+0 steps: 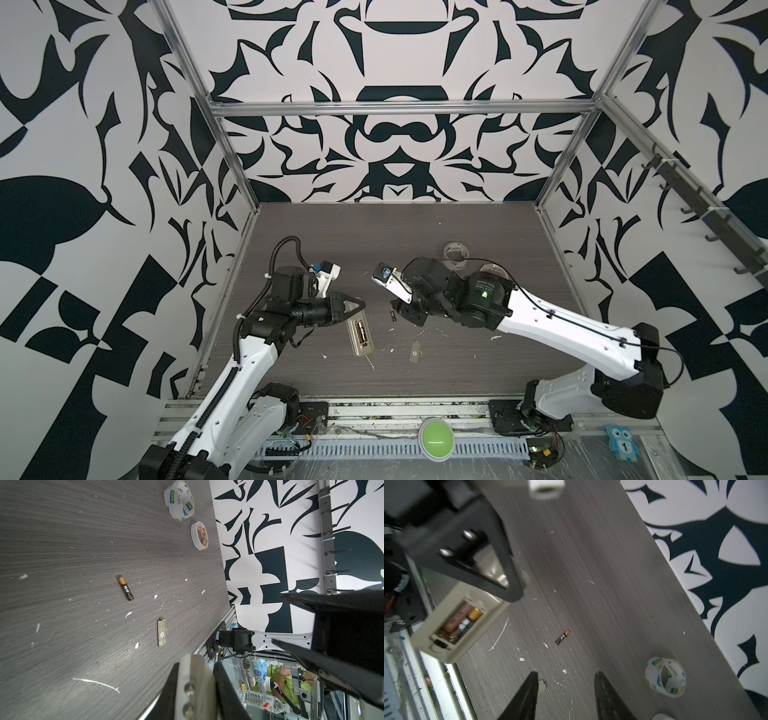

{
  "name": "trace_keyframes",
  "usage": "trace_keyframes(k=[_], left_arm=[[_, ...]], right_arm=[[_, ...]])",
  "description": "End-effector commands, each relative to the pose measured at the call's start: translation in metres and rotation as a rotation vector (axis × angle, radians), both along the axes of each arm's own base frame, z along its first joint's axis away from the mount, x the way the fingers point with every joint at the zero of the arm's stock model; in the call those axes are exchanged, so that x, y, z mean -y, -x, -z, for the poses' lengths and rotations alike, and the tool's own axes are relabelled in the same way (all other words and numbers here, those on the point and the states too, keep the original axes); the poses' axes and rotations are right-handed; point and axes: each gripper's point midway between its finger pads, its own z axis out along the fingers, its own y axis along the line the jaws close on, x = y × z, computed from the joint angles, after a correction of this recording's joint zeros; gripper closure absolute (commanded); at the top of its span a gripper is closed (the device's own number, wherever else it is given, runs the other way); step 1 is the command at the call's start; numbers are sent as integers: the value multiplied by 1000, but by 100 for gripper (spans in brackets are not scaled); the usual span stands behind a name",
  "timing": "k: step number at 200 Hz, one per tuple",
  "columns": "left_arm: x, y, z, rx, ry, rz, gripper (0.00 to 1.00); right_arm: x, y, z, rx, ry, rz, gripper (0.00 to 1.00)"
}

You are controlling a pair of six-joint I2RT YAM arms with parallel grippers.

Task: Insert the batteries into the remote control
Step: 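Open the right gripper and lift it away from the remote, then move the right gripper over the second AA battery and grasp it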

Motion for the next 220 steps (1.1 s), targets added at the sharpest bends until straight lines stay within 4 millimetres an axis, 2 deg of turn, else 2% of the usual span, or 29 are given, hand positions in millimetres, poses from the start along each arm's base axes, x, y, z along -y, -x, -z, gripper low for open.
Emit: trace_keyframes(k=[1, 65, 85, 152, 220], left_arm=[[-1, -6, 5, 0, 24, -38, 100], [-13, -14, 14, 11, 47, -138, 100], [-17, -18, 17, 14, 63, -178, 100], [-22, -18, 26, 19, 50, -208, 100], [-22, -20, 27, 24, 46, -209, 100]], right_arm=[[7, -12, 17, -94, -26, 80, 52], [15, -56, 88, -195, 99, 208, 52], [10, -66, 108, -221, 168, 233, 52], [-22, -76, 161, -354, 191, 207, 51], [-22, -73, 195, -446, 244, 177, 52]])
